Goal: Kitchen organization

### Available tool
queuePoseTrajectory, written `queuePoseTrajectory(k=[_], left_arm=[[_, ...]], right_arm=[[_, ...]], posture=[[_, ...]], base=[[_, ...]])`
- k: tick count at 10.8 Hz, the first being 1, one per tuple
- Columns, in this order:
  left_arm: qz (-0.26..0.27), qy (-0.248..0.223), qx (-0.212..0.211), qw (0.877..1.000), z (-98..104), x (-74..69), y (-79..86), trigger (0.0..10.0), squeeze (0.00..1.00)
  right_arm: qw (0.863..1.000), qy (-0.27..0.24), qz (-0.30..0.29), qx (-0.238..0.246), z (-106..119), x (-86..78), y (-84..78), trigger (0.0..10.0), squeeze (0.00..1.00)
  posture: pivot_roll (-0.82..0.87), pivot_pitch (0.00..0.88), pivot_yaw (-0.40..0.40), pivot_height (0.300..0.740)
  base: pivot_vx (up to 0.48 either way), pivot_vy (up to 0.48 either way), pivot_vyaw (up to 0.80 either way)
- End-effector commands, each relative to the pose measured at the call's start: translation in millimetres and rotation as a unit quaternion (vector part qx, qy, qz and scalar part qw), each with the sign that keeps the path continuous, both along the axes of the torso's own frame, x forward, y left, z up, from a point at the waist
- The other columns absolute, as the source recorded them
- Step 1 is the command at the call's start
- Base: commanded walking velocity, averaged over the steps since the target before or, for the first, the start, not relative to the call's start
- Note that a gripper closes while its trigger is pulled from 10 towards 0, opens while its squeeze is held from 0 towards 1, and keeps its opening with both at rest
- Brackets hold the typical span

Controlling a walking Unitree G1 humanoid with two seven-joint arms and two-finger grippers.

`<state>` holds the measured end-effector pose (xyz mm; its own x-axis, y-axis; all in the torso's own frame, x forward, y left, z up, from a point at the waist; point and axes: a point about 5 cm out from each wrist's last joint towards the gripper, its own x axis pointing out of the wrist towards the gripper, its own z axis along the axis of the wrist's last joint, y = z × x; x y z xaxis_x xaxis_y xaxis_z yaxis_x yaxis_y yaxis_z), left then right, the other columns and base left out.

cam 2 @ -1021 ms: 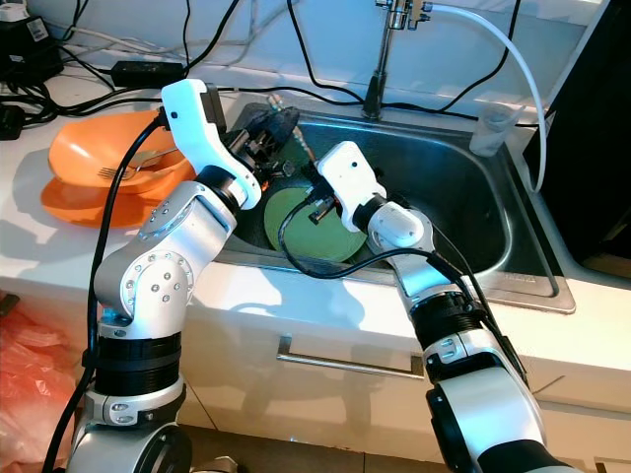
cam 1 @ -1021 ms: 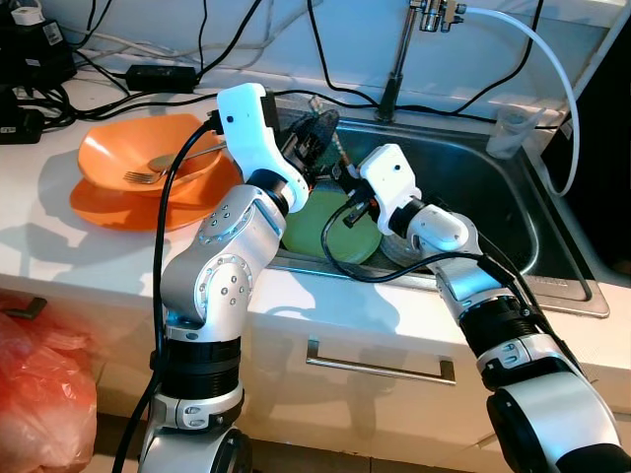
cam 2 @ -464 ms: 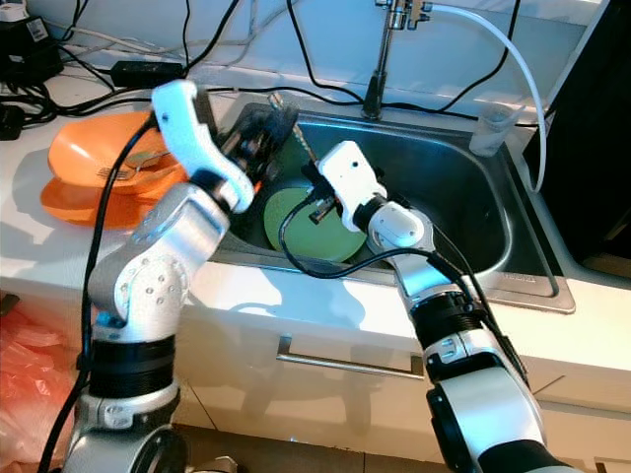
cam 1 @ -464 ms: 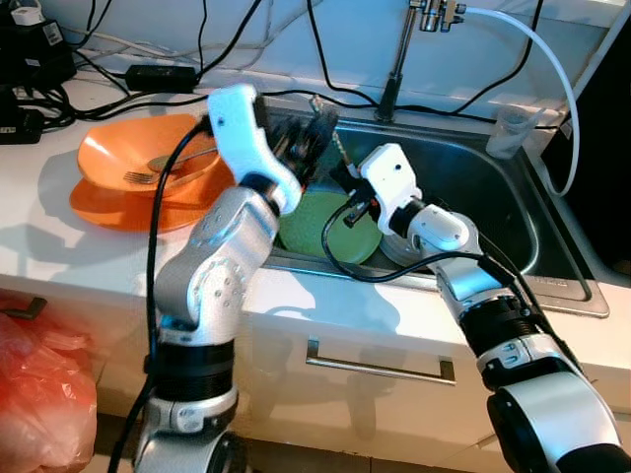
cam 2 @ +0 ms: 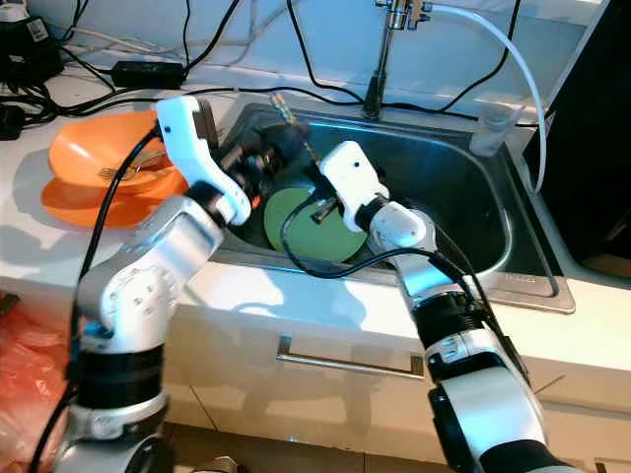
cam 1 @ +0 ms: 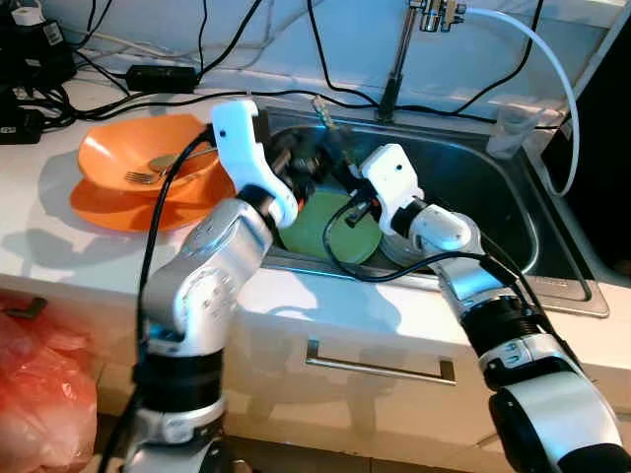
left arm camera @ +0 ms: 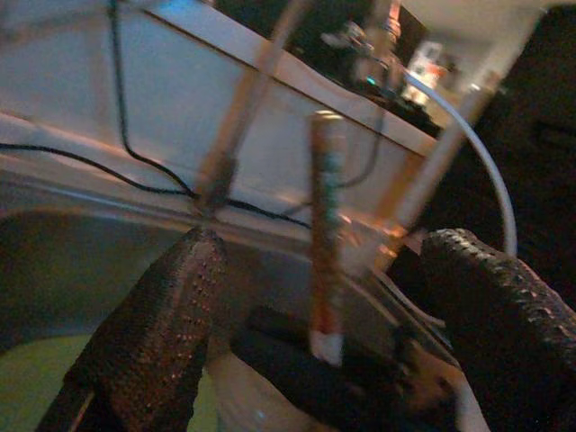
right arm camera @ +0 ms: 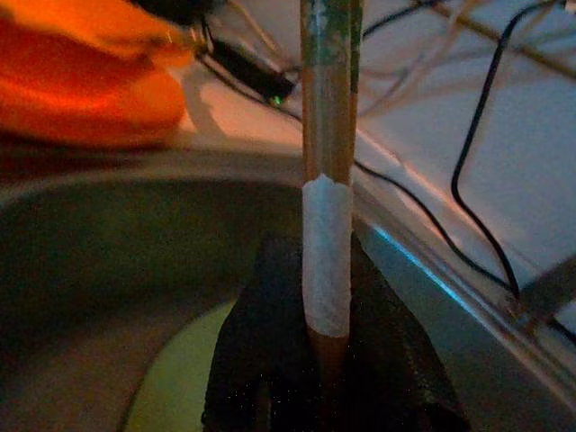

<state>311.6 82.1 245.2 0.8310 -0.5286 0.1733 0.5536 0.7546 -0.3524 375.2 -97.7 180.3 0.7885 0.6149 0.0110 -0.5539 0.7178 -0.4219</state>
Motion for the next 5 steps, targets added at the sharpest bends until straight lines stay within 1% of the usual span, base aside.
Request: queuePoseTrajectory(k=[1, 4, 5], left_arm=[[-0.04, -0.006, 0.003, 0.999, 2.2, -6.9, -6.0, 10.0, 1.0], [-0.078, 0.007, 0.025, 0.997, -7.9, -15.2, -2.4, 10.0, 1.0], [-0.095, 0.012, 0.027, 0.995, -9.6, -17.9, -2.6, 10.0, 1.0]], right_arm=[[0.999, 0.022, -0.026, -0.007, -9.2, 0.8, -13.0, 10.0, 0.0], [0.995, 0.059, -0.071, -0.032, -25.2, 0.9, -34.3, 10.0, 0.0], [0.994, 0.063, -0.084, -0.04, -28.1, 1.2, -41.1, 10.0, 0.0]], posture=[[0.06, 0.0, -0.045, 0.74], [0.06, 0.0, -0.04, 0.74], [0.06, 0.0, -0.04, 0.74]], base=[[0.0, 0.0, 0.0], [0.0, 0.0, 0.0], [0.0, 0.0, 0.0]])
